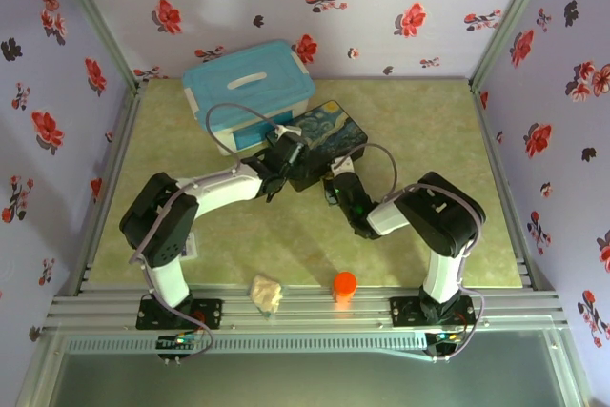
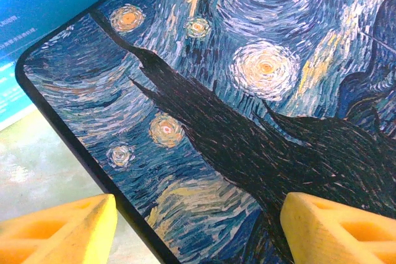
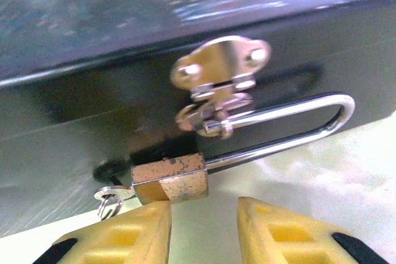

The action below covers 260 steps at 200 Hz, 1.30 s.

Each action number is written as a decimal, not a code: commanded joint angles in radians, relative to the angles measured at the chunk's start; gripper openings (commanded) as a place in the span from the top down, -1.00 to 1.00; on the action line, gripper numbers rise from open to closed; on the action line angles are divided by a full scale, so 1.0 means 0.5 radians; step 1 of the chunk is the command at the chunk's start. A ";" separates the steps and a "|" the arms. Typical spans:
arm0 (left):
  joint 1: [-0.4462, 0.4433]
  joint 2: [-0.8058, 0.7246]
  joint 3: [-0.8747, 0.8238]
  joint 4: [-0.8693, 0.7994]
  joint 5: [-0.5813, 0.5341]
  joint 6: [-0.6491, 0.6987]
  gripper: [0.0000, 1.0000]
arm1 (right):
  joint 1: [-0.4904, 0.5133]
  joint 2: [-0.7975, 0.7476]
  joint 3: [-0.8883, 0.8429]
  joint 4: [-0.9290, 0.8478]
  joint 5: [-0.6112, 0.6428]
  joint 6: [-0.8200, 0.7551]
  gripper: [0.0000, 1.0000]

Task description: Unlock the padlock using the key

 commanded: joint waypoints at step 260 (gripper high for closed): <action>0.204 -0.155 0.274 -0.647 0.311 0.194 -0.51 | -0.375 -0.261 0.480 -1.386 -0.372 1.359 -0.05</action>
